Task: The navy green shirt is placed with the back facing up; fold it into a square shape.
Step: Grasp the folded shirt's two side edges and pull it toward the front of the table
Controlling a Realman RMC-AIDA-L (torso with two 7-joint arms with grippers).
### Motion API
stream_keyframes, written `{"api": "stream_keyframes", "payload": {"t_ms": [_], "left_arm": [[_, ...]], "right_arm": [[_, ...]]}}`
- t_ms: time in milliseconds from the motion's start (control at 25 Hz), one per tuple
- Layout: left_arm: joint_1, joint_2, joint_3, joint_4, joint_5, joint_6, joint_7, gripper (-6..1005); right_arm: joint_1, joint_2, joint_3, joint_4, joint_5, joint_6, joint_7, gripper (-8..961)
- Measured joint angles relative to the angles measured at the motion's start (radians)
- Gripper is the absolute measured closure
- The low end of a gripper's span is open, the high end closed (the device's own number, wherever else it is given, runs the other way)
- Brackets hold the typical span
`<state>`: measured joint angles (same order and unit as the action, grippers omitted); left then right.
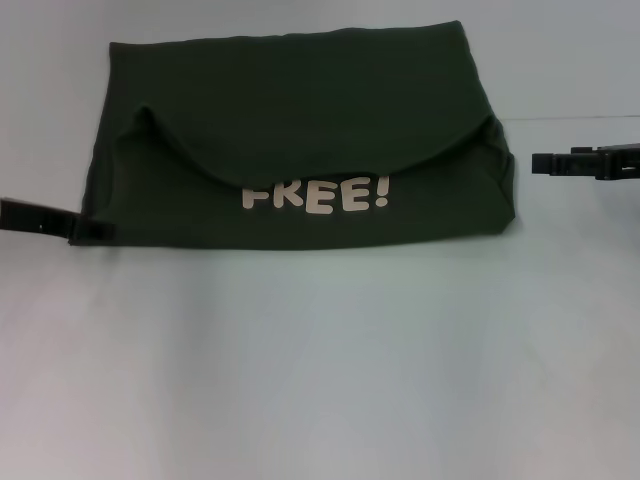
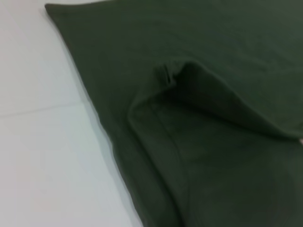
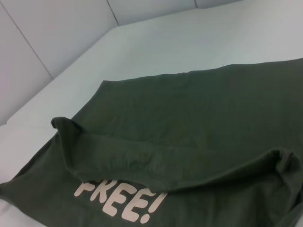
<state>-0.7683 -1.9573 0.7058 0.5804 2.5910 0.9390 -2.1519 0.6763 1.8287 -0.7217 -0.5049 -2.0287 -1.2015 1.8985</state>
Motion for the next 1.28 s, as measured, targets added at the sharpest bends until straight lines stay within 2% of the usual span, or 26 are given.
{"api": "stream_keyframes", "payload": {"t_ms": [280,880,1280], "left_arm": [[-0.001,-0.01,0.015,-0.018,0.026,-0.051,-0.003,295],[-0.015,-0.003,0.014,-0.063,0.028,-0.072,-0.018,295],[-0.016,-0.009,0.015,-0.067,0.027,-0.076,-0.011,322]], "right_arm": [[0.009,0.007,0.0,0.0,-0.018,0.004,0.001,45],[0.011,0.01,0.0,0.0,-0.021,0.002,0.001,48],[0.012,0.011,-0.001,0.0,-0.021,0.003,0.001,50]]}}
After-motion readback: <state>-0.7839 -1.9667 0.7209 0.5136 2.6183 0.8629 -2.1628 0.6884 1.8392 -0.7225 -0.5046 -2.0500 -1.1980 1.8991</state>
